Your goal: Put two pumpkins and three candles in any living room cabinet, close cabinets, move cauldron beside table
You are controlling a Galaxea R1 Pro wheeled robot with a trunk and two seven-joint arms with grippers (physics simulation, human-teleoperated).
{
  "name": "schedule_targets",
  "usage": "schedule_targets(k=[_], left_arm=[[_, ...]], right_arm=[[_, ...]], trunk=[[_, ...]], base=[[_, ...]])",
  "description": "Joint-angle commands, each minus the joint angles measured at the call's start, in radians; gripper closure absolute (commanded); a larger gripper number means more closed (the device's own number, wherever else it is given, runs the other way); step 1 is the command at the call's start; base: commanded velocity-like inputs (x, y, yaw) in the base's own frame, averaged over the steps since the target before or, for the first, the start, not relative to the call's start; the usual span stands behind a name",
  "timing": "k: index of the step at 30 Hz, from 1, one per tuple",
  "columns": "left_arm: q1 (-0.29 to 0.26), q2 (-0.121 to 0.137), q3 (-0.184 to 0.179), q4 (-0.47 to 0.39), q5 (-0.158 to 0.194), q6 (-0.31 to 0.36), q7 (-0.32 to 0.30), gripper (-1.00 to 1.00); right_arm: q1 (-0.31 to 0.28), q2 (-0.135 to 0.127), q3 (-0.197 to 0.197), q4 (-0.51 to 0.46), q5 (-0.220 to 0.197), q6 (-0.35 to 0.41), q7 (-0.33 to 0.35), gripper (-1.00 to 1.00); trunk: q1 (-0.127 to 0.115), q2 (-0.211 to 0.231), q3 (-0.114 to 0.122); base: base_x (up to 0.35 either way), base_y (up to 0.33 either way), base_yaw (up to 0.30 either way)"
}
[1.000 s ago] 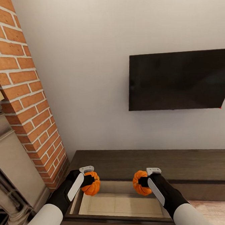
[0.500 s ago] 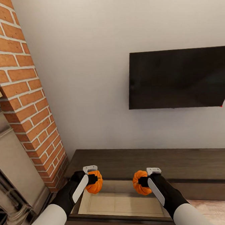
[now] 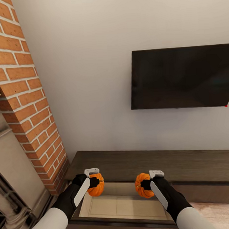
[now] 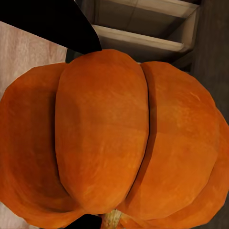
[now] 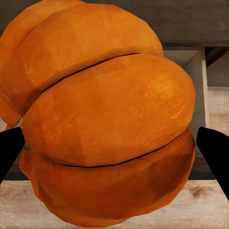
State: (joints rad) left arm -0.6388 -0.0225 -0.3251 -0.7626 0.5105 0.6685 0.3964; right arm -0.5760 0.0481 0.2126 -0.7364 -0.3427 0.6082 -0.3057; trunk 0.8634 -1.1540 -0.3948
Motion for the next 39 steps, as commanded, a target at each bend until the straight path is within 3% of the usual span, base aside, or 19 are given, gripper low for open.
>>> schedule_targets(k=[1,16,21,27,39], left_arm=[[-0.001,0.001,-0.003,-0.001,0.01,0.002,0.01,1.0],[0.0,-0.001,-0.007,-0.001,0.005,0.002,0.01,1.0],[0.0,-0.001,-0.011,-0.001,0.003,0.002,0.009,1.0],[0.0,-0.001,-0.047,-0.001,0.003,0.0,0.01,1.0],[0.0,0.001,-0.051,-0.001,0.0,-0.017,0.01,1.0]], right_arm=[[-0.001,-0.001,0.004,-0.001,-0.01,0.002,-0.01,1.0],[-0.001,-0.001,0.004,0.0,-0.01,-0.001,-0.01,1.0],[-0.001,-0.001,0.004,0.0,-0.01,-0.001,-0.01,1.0],[-0.001,-0.001,0.004,0.0,-0.011,-0.002,-0.01,1.0],[-0.001,0.001,0.006,-0.001,-0.009,-0.003,-0.01,1.0]], trunk=[[0.004,-0.008,-0.004],[0.061,-0.113,-0.051],[0.081,-0.148,-0.063],[0.104,-0.19,-0.079],[0.15,-0.274,-0.114]], base=[[0.0,0.0,0.0],[0.0,0.0,-0.007],[0.0,0.0,-0.197],[0.0,0.0,-0.152],[0.0,0.0,-0.178]])
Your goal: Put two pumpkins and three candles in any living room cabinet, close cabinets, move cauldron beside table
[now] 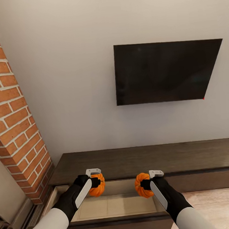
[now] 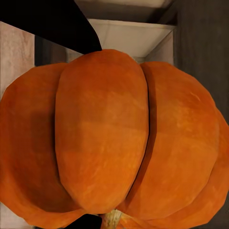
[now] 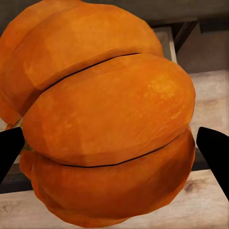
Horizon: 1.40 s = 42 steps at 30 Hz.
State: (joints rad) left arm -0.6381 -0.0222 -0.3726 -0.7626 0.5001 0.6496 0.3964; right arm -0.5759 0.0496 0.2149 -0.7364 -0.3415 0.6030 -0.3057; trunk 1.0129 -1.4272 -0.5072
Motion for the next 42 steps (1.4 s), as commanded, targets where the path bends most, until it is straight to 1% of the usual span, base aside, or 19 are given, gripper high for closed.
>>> schedule_targets(k=[1,9,18,22,33,42], left_arm=[[-0.001,0.001,-0.003,-0.001,0.01,-0.001,0.01,1.0],[-0.001,0.001,-0.002,-0.001,0.011,-0.007,0.01,1.0],[-0.001,0.001,0.009,-0.001,0.011,-0.007,0.011,1.0],[-0.001,0.001,0.011,-0.001,0.011,-0.007,0.012,1.0],[-0.001,0.003,0.013,-0.005,0.012,-0.007,0.012,1.0],[-0.001,0.006,0.014,-0.006,0.012,-0.007,0.012,1.0]], right_arm=[[-0.001,-0.001,0.004,-0.001,-0.01,0.002,-0.01,1.0],[-0.001,-0.001,0.004,-0.001,-0.011,0.001,-0.01,1.0],[-0.001,0.0,0.006,-0.001,-0.011,0.001,-0.01,1.0],[-0.001,0.0,0.006,-0.001,-0.01,0.001,-0.01,1.0],[-0.001,0.0,0.006,-0.001,-0.01,0.001,-0.01,1.0],[-0.001,0.0,0.008,-0.001,-0.01,0.001,-0.01,1.0]], trunk=[[0.004,-0.008,-0.004],[0.035,-0.064,-0.029],[0.069,-0.127,-0.049],[0.084,-0.155,-0.061],[0.084,-0.155,-0.061],[0.084,-0.155,-0.061]], base=[[0.0,0.0,-0.029],[0.0,0.0,-0.012],[0.0,0.0,-0.141],[0.0,0.0,-0.041],[0.0,0.009,0.0],[0.0,0.088,0.229]])
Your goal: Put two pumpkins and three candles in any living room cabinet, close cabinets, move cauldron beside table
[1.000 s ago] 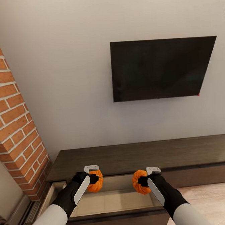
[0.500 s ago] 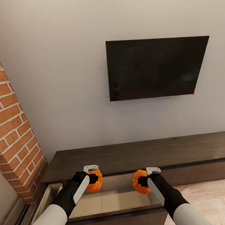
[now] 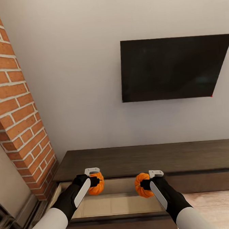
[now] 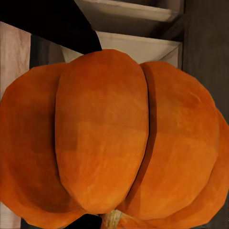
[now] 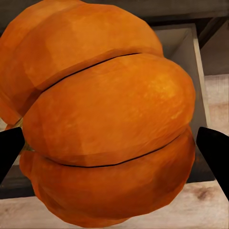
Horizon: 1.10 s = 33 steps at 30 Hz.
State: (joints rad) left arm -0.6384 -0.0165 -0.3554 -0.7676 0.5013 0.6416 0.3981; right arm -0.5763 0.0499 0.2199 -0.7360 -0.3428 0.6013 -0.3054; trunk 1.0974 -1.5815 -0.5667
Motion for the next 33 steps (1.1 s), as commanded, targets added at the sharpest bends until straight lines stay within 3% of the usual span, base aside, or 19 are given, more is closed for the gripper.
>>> schedule_targets(k=[1,33], left_arm=[[-0.001,0.001,-0.004,-0.001,0.011,0.001,0.01,1.0],[-0.001,0.0,-0.005,0.002,0.013,0.0,0.01,1.0]], right_arm=[[-0.001,-0.001,0.004,-0.002,-0.008,0.003,-0.011,1.0],[-0.001,0.001,0.007,-0.005,-0.005,0.0,-0.011,1.0]], trunk=[[0.0,-0.001,-0.001],[0.0,-0.001,-0.001]], base=[[0.0,0.007,0.145],[0.027,0.013,0.008]])
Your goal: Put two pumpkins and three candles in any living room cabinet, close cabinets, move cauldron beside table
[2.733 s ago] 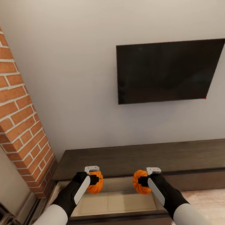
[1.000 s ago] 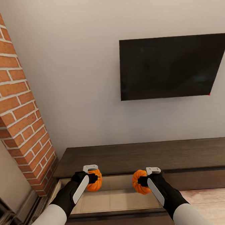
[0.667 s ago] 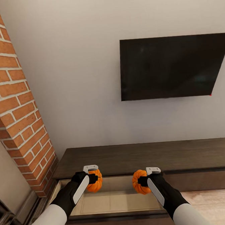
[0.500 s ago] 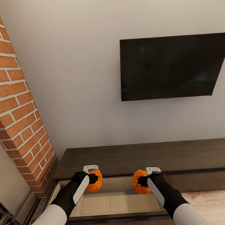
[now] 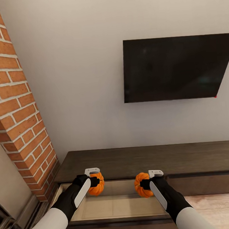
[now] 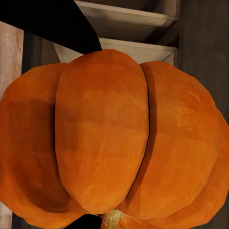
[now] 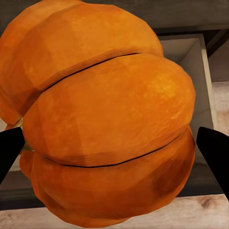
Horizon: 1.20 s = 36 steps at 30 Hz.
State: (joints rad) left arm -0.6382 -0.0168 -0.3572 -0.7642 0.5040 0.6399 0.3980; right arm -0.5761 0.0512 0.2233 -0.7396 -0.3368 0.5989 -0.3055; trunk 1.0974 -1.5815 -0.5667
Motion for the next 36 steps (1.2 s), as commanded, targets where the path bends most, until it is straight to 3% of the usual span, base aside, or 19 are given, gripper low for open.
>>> schedule_targets(k=[1,13,22,24,28,36], left_arm=[[-0.001,0.0,-0.003,-0.001,0.011,0.002,0.01,1.0],[0.0,-0.002,-0.003,-0.001,0.008,-0.014,0.01,1.0],[-0.001,-0.003,-0.003,-0.001,0.009,-0.015,0.013,1.0],[0.0,-0.003,-0.002,-0.001,0.009,-0.015,0.033,1.0],[0.0,-0.005,0.0,0.0,0.021,-0.014,0.139,1.0],[0.0,-0.038,-0.013,0.001,0.02,-0.021,0.166,1.0]], right_arm=[[-0.001,-0.001,0.004,-0.001,-0.01,0.002,-0.01,1.0],[-0.001,-0.001,0.004,0.0,-0.013,0.002,-0.01,1.0],[-0.001,-0.001,0.005,0.001,-0.006,-0.009,-0.01,1.0],[-0.001,-0.001,0.007,0.001,-0.005,-0.018,-0.01,1.0],[-0.001,-0.001,0.009,0.001,-0.004,-0.025,-0.01,1.0],[-0.001,0.0,0.008,0.0,-0.007,-0.027,-0.01,1.0]], trunk=[[0.0,-0.001,-0.001],[0.0,-0.001,-0.001],[0.034,-0.064,-0.029],[0.042,-0.078,-0.036],[0.057,-0.106,-0.048],[0.088,-0.162,-0.073]], base=[[0.0,0.022,0.0],[0.082,0.003,0.004],[0.001,0.0,0.242],[0.0,0.0,0.285],[0.0,0.0,0.287],[0.0,0.0,0.239]])
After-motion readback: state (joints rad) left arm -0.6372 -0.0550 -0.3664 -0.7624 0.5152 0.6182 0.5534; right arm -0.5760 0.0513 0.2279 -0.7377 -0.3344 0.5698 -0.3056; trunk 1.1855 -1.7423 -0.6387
